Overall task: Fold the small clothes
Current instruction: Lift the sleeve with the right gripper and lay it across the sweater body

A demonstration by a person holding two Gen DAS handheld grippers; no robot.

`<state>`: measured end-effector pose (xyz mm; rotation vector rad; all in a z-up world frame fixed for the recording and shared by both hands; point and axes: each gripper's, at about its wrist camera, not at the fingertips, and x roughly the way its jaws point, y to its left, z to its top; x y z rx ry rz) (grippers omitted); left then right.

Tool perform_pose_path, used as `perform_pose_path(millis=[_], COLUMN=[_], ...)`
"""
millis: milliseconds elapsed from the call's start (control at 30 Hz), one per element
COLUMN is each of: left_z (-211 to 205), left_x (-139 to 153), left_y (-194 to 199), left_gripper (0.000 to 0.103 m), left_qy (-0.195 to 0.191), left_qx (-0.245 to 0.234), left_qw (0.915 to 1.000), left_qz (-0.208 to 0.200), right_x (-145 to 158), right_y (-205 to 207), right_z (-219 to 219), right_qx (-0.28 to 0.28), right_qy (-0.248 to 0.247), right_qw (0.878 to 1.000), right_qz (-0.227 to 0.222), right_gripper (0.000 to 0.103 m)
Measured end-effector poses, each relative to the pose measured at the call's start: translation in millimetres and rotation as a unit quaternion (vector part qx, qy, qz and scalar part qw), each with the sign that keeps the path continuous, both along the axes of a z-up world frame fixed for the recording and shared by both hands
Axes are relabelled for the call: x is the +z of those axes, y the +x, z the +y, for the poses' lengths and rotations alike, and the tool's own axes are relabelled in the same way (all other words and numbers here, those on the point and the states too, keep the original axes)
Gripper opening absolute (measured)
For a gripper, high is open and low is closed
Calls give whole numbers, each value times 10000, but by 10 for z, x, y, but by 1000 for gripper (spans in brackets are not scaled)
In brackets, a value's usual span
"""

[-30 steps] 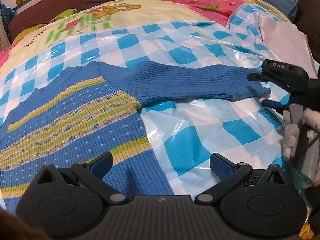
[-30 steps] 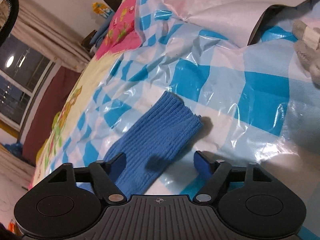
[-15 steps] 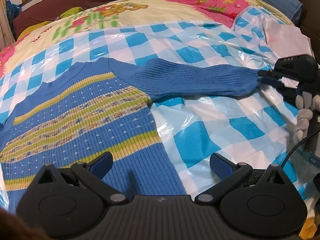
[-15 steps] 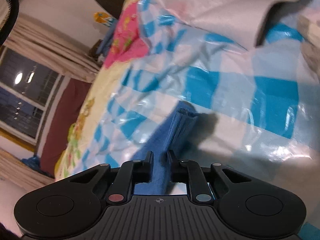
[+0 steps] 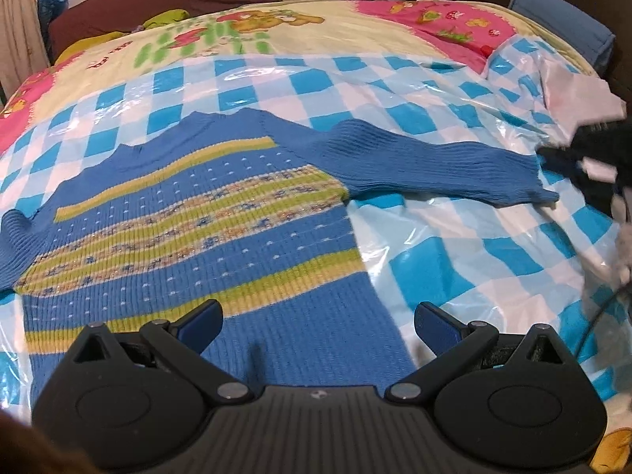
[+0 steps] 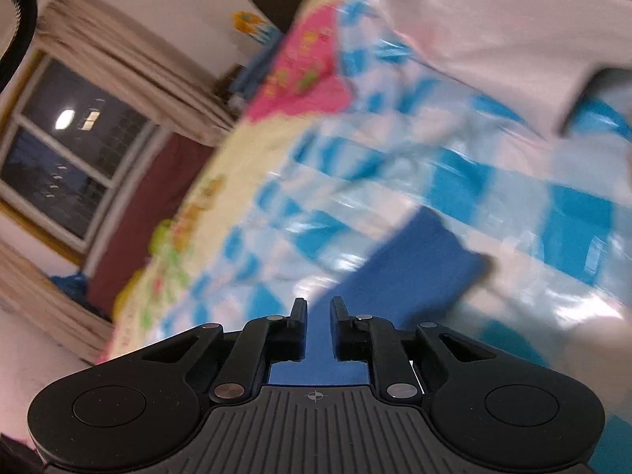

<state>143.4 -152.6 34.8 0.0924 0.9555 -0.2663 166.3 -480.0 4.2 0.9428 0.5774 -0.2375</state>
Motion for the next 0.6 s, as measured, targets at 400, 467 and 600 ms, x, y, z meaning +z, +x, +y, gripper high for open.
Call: perform_pose_path(millis=[400, 467, 600], left_z=[-151, -156, -138], left_x=[-79, -91, -113], left_y=[56, 64, 69], left_gripper=[103, 103, 103], left_qy=[105, 122, 150], left_qx=[-109, -109, -83], left_qw=[9999, 9998, 9998], left_qz=[75, 94, 131], right_x=[-546, -587, -635], right_y=[-12, 18, 89], right_z=[-316, -321, -324], right_qx=[-691, -757, -909], right_qy=[786, 835, 807], right_qw=[9935, 9928, 9921], right_qz=[451, 407, 304], right_gripper=[56, 57, 55])
